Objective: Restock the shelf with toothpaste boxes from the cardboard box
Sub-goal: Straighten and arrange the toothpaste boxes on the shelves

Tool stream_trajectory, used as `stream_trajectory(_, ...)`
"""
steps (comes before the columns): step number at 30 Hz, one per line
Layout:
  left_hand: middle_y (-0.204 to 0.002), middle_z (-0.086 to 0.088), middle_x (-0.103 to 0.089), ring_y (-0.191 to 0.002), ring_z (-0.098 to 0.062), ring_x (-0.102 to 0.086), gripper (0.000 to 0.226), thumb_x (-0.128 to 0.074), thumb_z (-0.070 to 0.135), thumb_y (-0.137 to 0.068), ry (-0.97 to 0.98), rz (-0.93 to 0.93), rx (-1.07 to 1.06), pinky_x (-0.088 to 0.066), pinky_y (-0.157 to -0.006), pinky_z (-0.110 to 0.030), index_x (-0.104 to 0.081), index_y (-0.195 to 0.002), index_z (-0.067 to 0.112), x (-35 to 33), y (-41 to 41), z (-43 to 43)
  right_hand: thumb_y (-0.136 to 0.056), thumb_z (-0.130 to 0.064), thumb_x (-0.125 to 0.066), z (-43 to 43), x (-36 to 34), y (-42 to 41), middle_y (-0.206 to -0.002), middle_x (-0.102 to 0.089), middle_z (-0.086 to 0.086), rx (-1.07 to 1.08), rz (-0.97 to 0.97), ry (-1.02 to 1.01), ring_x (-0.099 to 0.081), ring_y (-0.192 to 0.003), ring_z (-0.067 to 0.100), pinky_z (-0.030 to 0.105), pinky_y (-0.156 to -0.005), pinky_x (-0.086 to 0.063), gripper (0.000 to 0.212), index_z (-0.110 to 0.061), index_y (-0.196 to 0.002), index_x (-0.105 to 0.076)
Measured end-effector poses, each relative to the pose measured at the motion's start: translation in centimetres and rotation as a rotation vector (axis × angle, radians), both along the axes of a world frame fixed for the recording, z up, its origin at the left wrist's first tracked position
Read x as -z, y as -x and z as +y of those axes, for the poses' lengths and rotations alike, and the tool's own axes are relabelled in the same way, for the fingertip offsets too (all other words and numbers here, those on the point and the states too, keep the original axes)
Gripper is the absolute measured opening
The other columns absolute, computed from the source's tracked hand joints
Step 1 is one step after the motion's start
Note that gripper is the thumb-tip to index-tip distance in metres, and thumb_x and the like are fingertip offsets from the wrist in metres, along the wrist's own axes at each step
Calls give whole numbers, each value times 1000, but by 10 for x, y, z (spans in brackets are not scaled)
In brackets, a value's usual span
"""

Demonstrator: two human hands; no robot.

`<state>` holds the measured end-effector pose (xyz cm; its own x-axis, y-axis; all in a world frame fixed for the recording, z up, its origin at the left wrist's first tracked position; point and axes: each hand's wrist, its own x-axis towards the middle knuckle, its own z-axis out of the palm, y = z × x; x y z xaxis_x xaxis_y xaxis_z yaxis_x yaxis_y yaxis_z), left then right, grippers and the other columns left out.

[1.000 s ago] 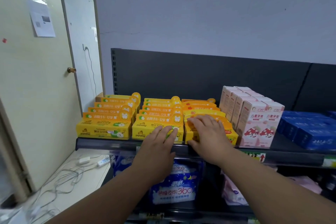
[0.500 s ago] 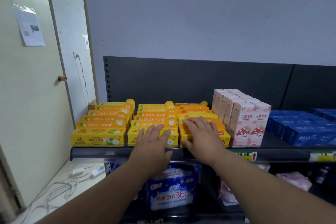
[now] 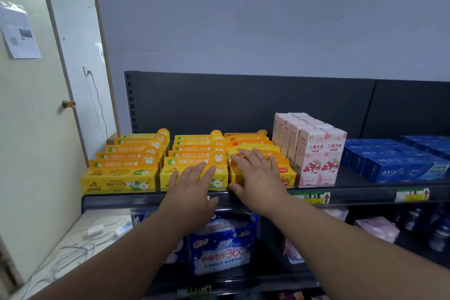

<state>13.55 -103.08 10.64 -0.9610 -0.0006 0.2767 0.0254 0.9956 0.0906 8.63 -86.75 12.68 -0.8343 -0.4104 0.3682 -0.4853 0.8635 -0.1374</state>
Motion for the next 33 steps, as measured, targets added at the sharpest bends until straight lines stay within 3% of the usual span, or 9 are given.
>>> stream_trajectory(3, -161, 6, 5, -148, -19, 7, 72, -39, 49, -96, -24, 95, -28, 7, -117, -44, 2, -153, 31, 5, -10, -7, -94, -45, -55, -11, 1, -8, -162, -13, -7, -63, 0, 19, 0, -150, 18, 45, -118, 8, 66, -37, -151, -22)
stream_trajectory(6, -161, -1, -8, -148, -24, -2, 70, -46, 44, -94, -40, 253, -47, 7, -115, -44, -13, -153, 24, 8, -21, -27, -94, -45, -55, -26, 1, -17, -162, -13, -8, -116, 0, 23, -1, -150, 17, 44, -119, 8, 66, -36, -151, -23)
stream_trajectory(10, -148, -17, -38, -138, -40, -30, 70, -53, 36, -79, -6, 378, -175, -18, -110, -57, -40, -143, 10, 7, -34, -64, -94, -45, -55, -50, -1, -26, -162, -12, -6, -165, -24, 17, -2, -150, 17, 44, -120, 6, 67, -35, -151, -22)
stream_trajectory(12, -151, -19, -33, -139, -41, -27, 71, -56, 36, -82, -28, 340, -236, -18, -111, -59, -37, -145, 9, 9, -41, -75, -95, -45, -55, -60, 0, -30, -162, -11, -6, -181, -40, 6, -2, -150, 18, 44, -119, 5, 67, -35, -152, -22)
stream_trajectory(14, -158, -13, -19, -144, -36, -16, 76, -57, 39, -89, -69, 245, -292, -9, -115, -54, -22, -151, 13, 11, -47, -80, -95, -45, -55, -69, 1, -34, -163, -10, -5, -193, -56, -7, -2, -150, 18, 45, -119, 5, 67, -34, -152, -22)
stream_trajectory(17, -161, -3, -4, -147, -27, -5, 77, -45, 47, -94, -54, 180, -338, 1, -117, -48, -4, -153, 21, 12, -52, -82, -94, -46, -55, -79, 4, -38, -163, -10, -5, -195, -76, -32, -3, -150, 19, 46, -120, 4, 68, -35, -152, -21)
stream_trajectory(33, -161, -2, 6, -148, -25, 5, 73, -39, 48, -96, -17, 102, -325, 1, -117, -47, 2, -153, 24, 10, -43, -87, -96, -48, -51, -86, 13, -36, -163, -11, -4, -157, -122, -100, -4, -150, 21, 49, -120, 1, 66, -33, -153, -20)
